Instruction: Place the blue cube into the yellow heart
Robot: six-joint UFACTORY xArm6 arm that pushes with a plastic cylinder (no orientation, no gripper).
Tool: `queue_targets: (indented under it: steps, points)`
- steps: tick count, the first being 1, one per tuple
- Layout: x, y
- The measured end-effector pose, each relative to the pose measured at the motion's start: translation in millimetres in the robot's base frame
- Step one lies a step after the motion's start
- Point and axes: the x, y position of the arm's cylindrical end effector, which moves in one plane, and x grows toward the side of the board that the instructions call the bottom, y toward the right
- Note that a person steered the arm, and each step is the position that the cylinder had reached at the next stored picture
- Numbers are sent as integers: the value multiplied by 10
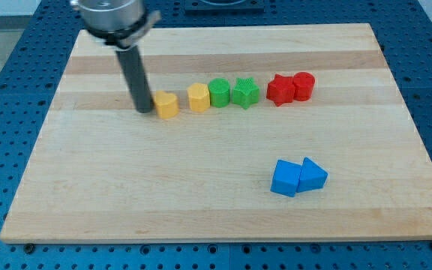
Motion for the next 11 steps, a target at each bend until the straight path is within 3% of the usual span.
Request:
queue_targets:
  steps: [2,3,5,6,7,8,9,11]
  points:
    - [-3,0]
    - [742,-213]
    - [2147,1230]
    - [2061,2332]
    - [1685,3043]
    - [1481,3028]
    - [1304,2619]
    - [1791,2425]
